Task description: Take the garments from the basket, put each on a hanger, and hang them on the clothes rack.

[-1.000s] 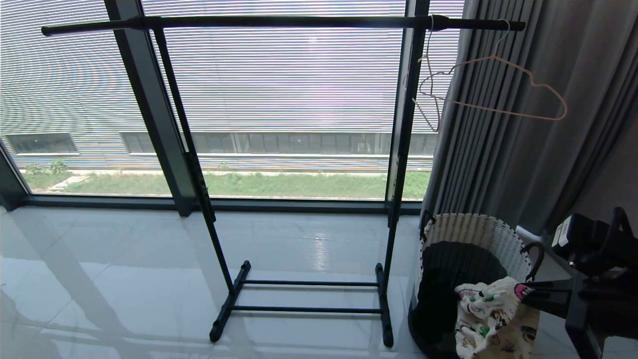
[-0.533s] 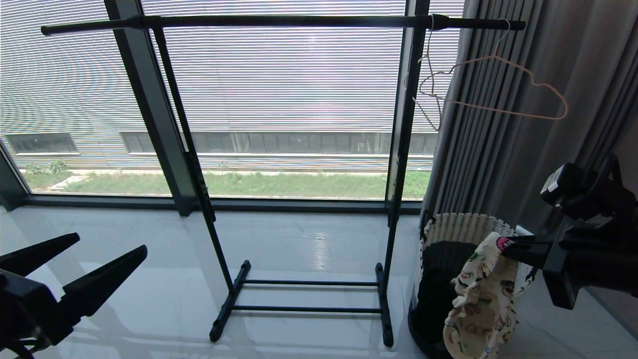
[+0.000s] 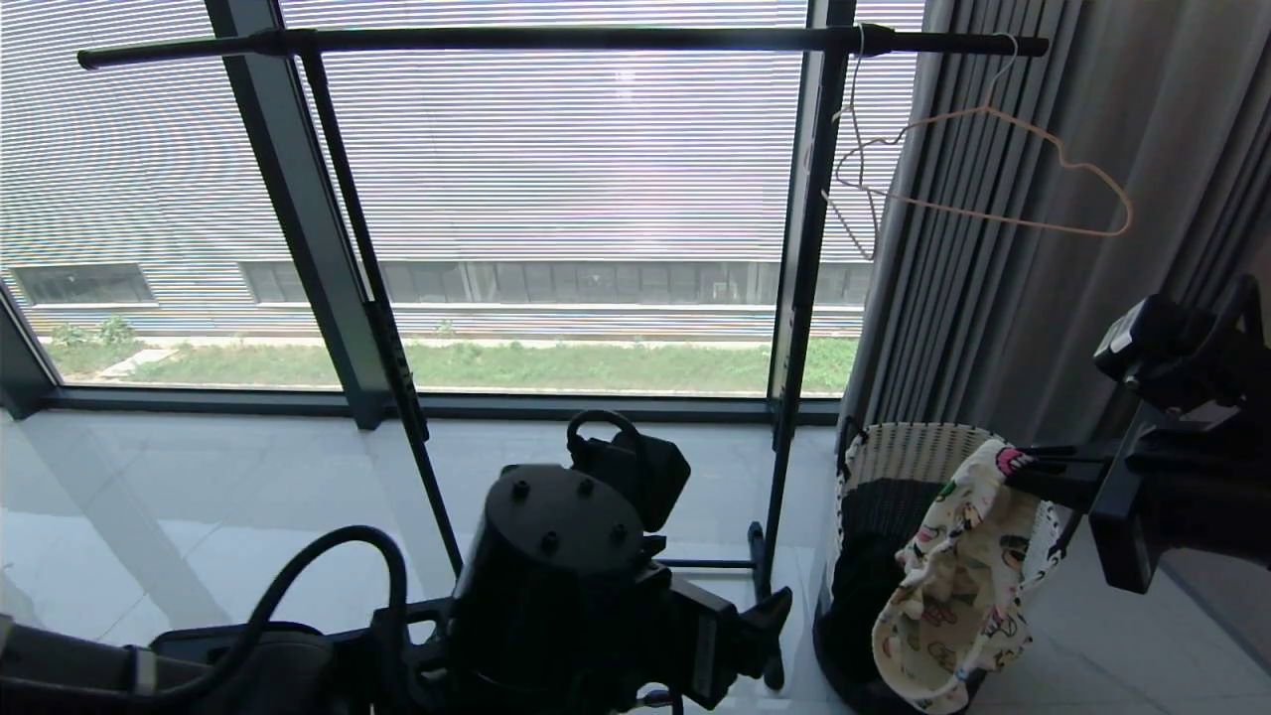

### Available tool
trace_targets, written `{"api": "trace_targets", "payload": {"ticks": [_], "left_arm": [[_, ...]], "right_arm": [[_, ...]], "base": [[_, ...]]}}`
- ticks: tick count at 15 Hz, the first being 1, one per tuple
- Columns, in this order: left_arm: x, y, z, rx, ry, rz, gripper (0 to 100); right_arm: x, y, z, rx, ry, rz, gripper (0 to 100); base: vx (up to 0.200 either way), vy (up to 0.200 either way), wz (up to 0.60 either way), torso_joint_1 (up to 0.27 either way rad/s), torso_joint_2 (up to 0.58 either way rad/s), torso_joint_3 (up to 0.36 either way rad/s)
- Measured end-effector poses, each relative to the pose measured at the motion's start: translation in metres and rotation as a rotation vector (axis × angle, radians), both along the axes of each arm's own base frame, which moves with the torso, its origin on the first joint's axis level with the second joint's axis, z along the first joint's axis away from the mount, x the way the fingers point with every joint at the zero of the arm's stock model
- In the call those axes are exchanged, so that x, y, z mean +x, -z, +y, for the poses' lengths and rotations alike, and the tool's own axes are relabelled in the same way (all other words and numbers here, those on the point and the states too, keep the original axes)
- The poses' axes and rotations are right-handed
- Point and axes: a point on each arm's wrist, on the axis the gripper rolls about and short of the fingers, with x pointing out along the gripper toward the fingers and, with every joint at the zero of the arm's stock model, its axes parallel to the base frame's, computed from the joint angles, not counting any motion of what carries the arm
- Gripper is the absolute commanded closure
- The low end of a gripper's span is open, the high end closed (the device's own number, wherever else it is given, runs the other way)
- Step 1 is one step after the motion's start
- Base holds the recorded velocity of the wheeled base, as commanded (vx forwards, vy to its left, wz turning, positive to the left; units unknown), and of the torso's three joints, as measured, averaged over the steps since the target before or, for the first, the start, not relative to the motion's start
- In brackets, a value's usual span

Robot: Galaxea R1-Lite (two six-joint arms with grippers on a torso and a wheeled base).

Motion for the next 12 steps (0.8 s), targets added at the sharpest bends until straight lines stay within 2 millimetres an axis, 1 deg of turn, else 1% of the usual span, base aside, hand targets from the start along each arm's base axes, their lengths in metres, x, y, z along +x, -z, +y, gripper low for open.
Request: {"api": "trace_targets", "payload": {"ticks": [2, 3, 5, 6, 10, 12], "left_arm": [[-0.009, 0.03, -0.046, -0.001, 0.07, 0.011, 0], [-0.013, 0.043, -0.063, 0.005, 0.096, 0.017, 0], [-0.009, 0.063, -0.087, 0.017, 0.107, 0.023, 0], [-0.002, 0.071, -0.095, 0.021, 0.093, 0.023, 0], [0.04, 0.099, -0.118, 0.027, -0.014, 0.002, 0], [0.06, 0.117, -0.12, 0.047, -0.071, 0.0, 0]], "right_arm": [[-0.004, -0.001, 0.0, 0.001, -0.009, -0.003, 100], [-0.006, -0.002, 0.001, 0.002, -0.018, -0.007, 100], [-0.009, -0.003, 0.002, 0.006, -0.034, -0.013, 100], [-0.011, -0.003, 0.004, 0.007, -0.045, -0.014, 100], [-0.019, -0.004, 0.009, 0.013, -0.099, -0.023, 100], [-0.022, -0.005, 0.009, 0.017, -0.107, -0.028, 100]], "base": [[0.0, 0.0, 0.0, 0.0, 0.0, 0.0], [0.0, 0.0, 0.0, 0.0, 0.0, 0.0], [0.0, 0.0, 0.0, 0.0, 0.0, 0.0], [0.0, 0.0, 0.0, 0.0, 0.0, 0.0], [0.0, 0.0, 0.0, 0.0, 0.0, 0.0], [0.0, 0.0, 0.0, 0.0, 0.0, 0.0]]}}
